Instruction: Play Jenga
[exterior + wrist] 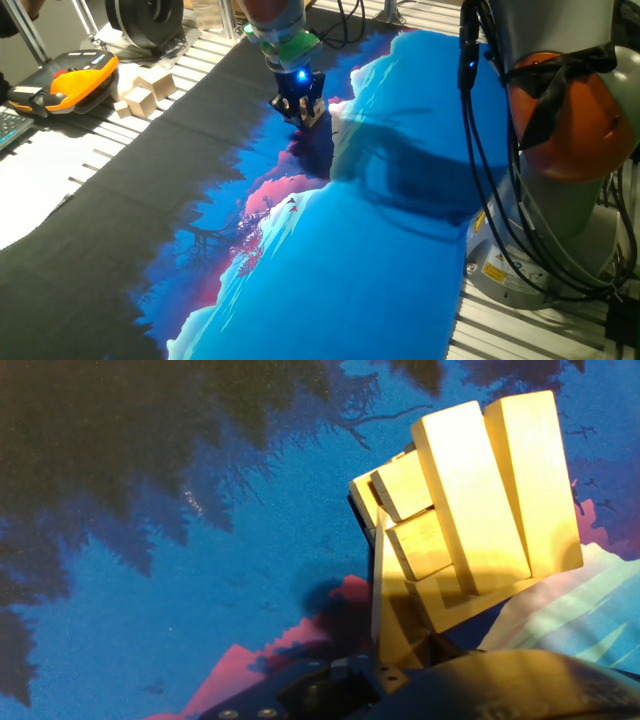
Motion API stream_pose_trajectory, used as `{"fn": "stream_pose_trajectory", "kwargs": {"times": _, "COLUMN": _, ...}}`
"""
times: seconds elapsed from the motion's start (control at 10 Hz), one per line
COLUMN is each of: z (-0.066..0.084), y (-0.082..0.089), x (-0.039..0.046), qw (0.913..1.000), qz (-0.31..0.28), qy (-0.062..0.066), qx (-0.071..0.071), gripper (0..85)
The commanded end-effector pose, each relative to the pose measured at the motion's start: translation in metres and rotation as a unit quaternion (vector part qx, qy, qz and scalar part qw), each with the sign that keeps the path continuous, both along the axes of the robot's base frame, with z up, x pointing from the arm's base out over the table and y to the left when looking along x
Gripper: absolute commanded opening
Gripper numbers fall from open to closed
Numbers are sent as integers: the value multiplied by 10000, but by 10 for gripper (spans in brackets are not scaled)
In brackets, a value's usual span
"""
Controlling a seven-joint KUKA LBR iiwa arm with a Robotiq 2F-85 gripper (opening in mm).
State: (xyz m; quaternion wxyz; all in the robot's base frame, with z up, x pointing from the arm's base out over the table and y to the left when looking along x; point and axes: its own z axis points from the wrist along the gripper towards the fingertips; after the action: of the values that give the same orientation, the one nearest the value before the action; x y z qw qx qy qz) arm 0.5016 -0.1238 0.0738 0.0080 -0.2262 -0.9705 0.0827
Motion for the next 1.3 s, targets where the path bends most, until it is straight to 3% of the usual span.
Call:
{"fn": "stream_pose_trajectory", "kwargs": {"times": 0.0, "z": -1, "y": 0, "x": 1, "qw": 10000, "qz": 6, "qy": 0, "qx": 1, "gripper": 340}}
{"fn": "stream_pose_trajectory", "kwargs": {"times": 0.9, "z": -5, "y": -13, "x": -2, "qw": 9999, "qz": 106, "qy": 8, "qx": 47, "gripper": 340}}
{"fn": "stream_pose_trajectory", "kwargs": {"times": 1.0, "z": -5, "y": -13, "x": -2, "qw": 9999, "qz": 130, "qy": 11, "qx": 57, "gripper": 170}}
{"fn": "stream_pose_trajectory", "kwargs": {"times": 1.2, "z": -4, "y": -16, "x": -5, "qw": 9999, "qz": 153, "qy": 20, "qx": 78, "gripper": 170}}
